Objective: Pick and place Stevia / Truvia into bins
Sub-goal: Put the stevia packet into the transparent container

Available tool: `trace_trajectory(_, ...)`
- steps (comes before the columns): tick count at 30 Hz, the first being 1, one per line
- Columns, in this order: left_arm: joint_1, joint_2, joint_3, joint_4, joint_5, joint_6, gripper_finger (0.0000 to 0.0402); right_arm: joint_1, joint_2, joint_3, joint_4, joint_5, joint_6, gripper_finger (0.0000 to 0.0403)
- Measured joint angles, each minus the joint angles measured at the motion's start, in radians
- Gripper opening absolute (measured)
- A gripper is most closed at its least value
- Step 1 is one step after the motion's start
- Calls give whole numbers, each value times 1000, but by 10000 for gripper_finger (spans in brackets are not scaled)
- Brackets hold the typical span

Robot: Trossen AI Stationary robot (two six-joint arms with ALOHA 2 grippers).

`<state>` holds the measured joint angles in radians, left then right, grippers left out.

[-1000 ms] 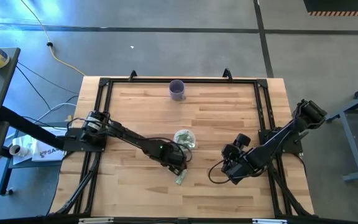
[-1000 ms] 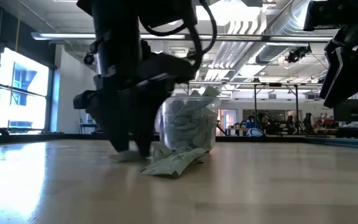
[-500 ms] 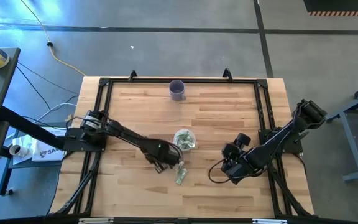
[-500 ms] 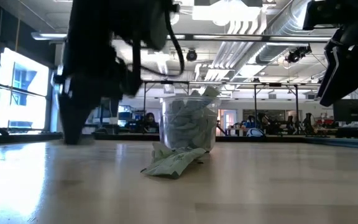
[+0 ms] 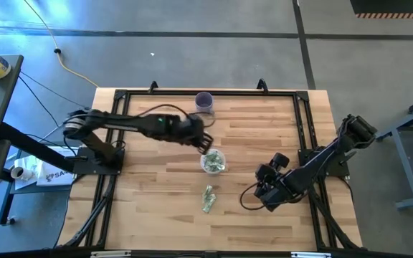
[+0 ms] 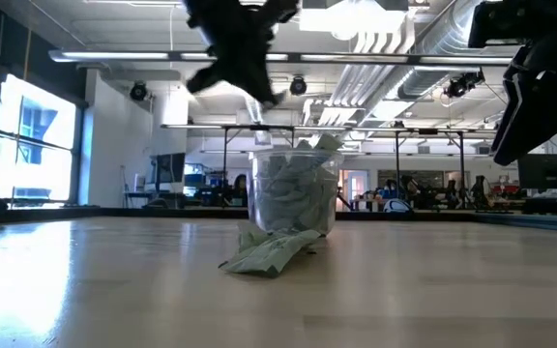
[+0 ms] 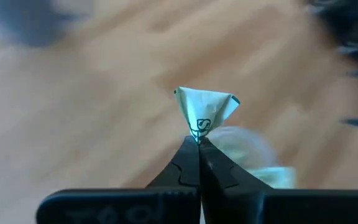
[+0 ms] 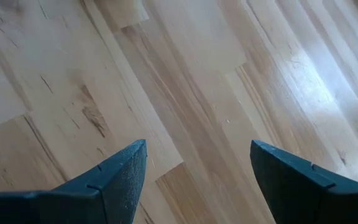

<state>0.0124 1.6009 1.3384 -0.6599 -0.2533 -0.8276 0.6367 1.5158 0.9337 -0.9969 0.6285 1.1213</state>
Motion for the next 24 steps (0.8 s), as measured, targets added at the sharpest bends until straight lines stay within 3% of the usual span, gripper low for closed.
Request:
trace_trajectory(3,-21,78,1,106,112,17,27,-2,0,0,-1,-24,4,277)
trace_trajectory(10,-95,216,1,115,183,-4,27,-1,0,0,-9,-58,72,277)
trace_trajectory(13,-98,219,11,114,184,-3,82,-1,0,0,-8,-63,76,277)
trace_trajectory(18,-82,167,132,-25,156,52,211,-2,0,0,-8,-63,76,277)
trace_trajectory(21,-88,138,213,-204,135,101,272,-2,0,0,-9,-70,75,277)
trace_trajectory(24,-162,105,234,-334,83,113,309,2,0,0,-10,-83,74,277)
